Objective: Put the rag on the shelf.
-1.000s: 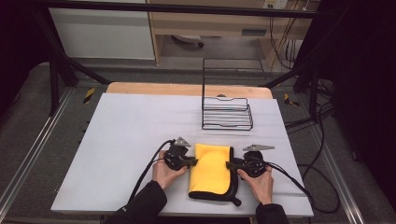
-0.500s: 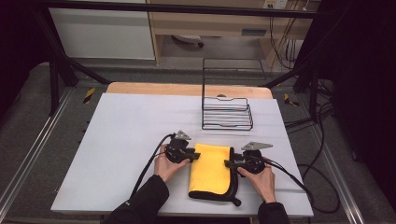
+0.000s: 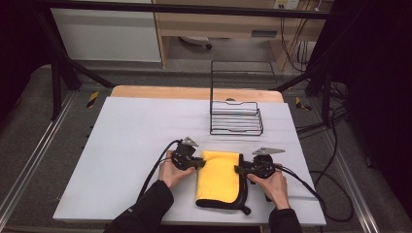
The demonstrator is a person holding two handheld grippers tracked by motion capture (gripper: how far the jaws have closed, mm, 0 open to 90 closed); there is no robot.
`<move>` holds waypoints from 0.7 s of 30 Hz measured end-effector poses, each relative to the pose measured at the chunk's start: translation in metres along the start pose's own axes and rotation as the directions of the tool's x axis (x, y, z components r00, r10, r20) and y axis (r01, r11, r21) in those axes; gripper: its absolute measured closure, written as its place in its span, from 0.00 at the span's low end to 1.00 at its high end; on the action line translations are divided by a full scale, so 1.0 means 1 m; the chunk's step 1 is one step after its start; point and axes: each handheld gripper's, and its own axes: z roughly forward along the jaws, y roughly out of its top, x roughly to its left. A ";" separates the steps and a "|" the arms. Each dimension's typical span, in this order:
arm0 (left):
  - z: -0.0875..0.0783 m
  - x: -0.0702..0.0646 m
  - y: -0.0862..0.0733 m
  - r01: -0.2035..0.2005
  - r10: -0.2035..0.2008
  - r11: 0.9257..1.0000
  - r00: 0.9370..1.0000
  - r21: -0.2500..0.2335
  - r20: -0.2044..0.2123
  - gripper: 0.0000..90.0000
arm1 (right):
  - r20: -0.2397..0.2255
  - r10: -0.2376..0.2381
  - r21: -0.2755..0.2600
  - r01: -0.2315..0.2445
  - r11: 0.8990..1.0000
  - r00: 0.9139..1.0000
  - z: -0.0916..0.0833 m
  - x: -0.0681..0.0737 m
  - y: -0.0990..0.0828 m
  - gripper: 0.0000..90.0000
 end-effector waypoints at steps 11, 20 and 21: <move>-0.003 -0.004 0.002 0.022 -0.022 1.000 1.000 -0.014 -0.010 0.94 | -0.048 0.102 0.014 -0.101 0.995 0.994 0.002 0.001 0.001 0.86; -0.031 -0.014 0.006 -0.014 0.014 0.988 1.000 -0.157 0.003 0.94 | -0.074 0.056 -0.096 -0.063 0.993 0.996 -0.018 0.006 0.008 0.88; -0.034 -0.016 0.006 -0.017 0.017 0.985 1.000 -0.172 0.003 0.94 | -0.073 0.048 -0.114 -0.056 0.992 0.996 -0.022 0.008 0.009 0.88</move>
